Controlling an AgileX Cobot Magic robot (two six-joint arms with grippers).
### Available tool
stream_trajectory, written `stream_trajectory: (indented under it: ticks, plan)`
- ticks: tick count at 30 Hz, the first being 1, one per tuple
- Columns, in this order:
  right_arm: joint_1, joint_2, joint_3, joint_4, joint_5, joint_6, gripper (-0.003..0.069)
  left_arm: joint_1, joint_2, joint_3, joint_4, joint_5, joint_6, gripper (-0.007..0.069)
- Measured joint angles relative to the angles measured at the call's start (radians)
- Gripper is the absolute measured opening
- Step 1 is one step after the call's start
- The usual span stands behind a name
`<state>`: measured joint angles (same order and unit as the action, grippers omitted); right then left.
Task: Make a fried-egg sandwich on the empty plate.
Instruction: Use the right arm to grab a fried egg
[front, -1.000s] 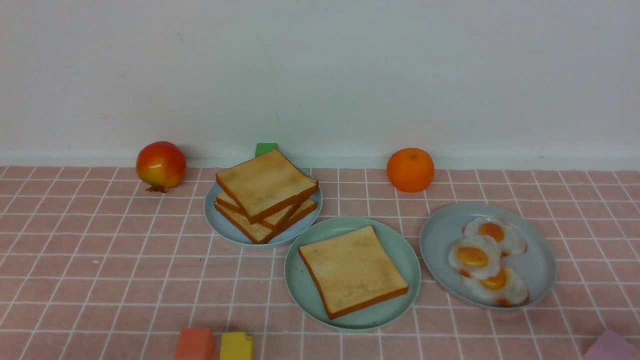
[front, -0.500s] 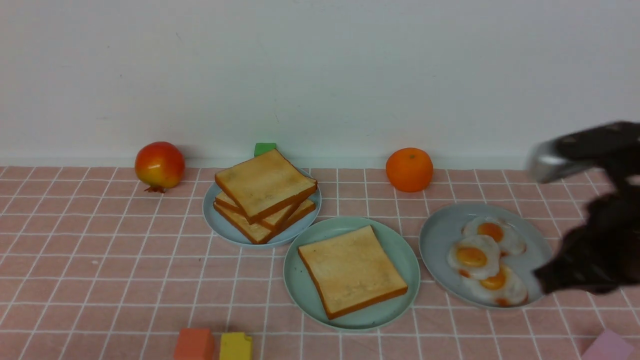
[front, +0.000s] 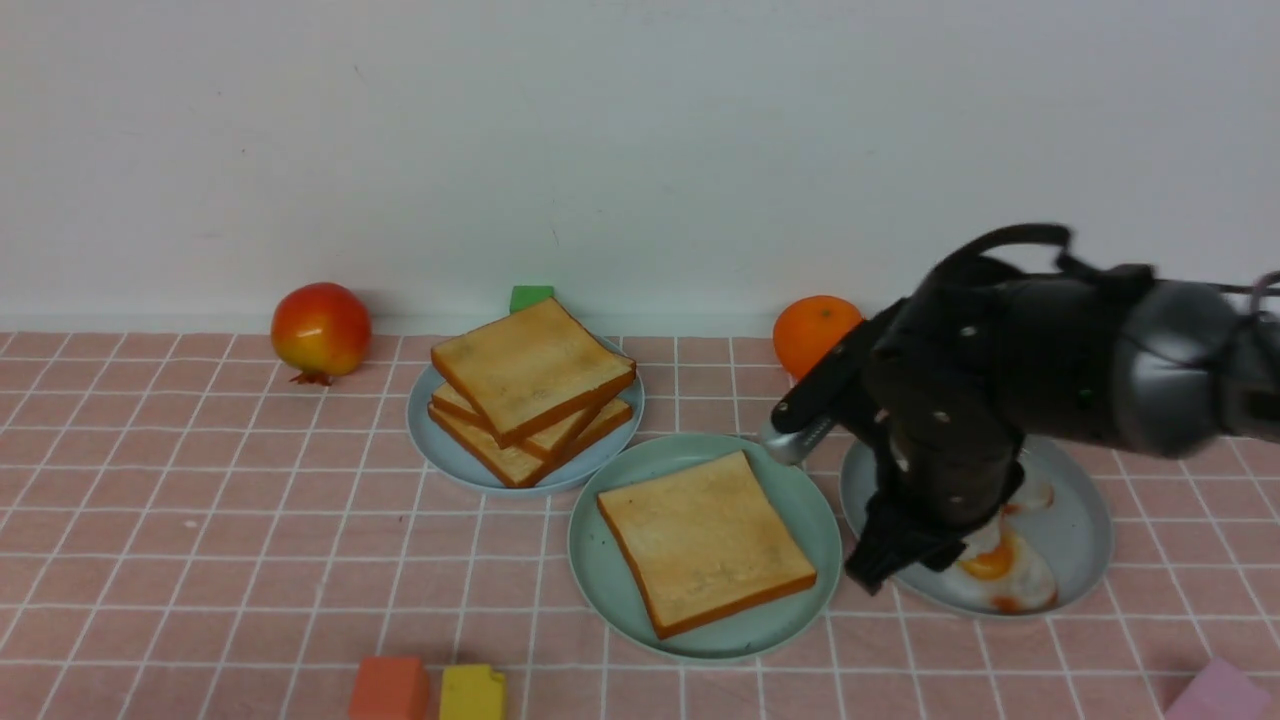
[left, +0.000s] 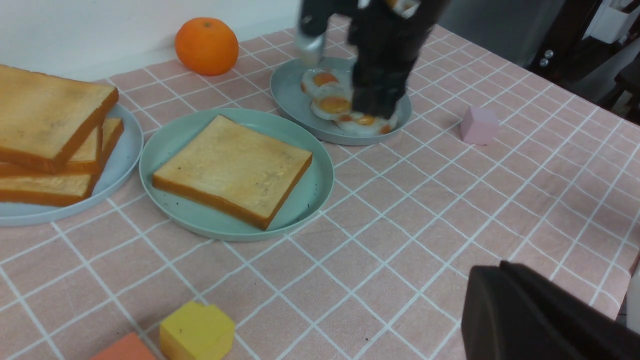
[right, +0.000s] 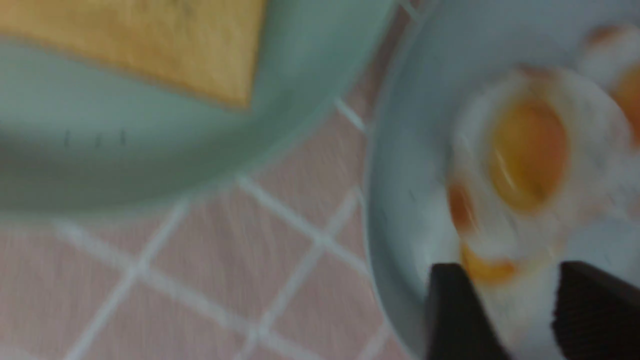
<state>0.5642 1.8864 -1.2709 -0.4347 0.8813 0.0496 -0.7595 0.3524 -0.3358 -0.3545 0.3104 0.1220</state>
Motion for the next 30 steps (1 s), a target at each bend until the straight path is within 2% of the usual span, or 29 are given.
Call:
stream_trajectory:
  ticks: [1,2,3,7,15,26,30]
  plan:
    - [0.0,0.008,-0.002,0.0,-0.005,-0.002,0.0378,0.0,0.0,0.0,0.0,0.0,0.0,0.0012]
    - [-0.001,0.035,-0.019,-0.004,-0.024,-0.015,0.0432,0.0,0.0,0.0,0.0,0.0,0.0,0.0012]
    - [-0.001,0.046,-0.022,-0.01,-0.038,-0.019,0.0449,0.0,0.0,0.0,0.0,0.0,0.0,0.0012]
    - [-0.024,0.067,-0.028,-0.019,-0.081,-0.025,0.048,0.0,0.0,0.0,0.0,0.0,0.0,0.0012]
    - [-0.077,0.084,-0.028,-0.019,-0.117,-0.05,0.0475,0.0,0.0,0.0,0.001,-0.001,0.0,0.0012]
    - [-0.092,0.131,-0.036,-0.042,-0.16,-0.077,0.0472,0.0,0.0,0.0,0.003,-0.008,0.0,0.0012]
    - [-0.092,0.142,-0.041,-0.072,-0.166,-0.078,0.0428,0.0,0.0,0.0,0.002,-0.01,0.0,0.0012]
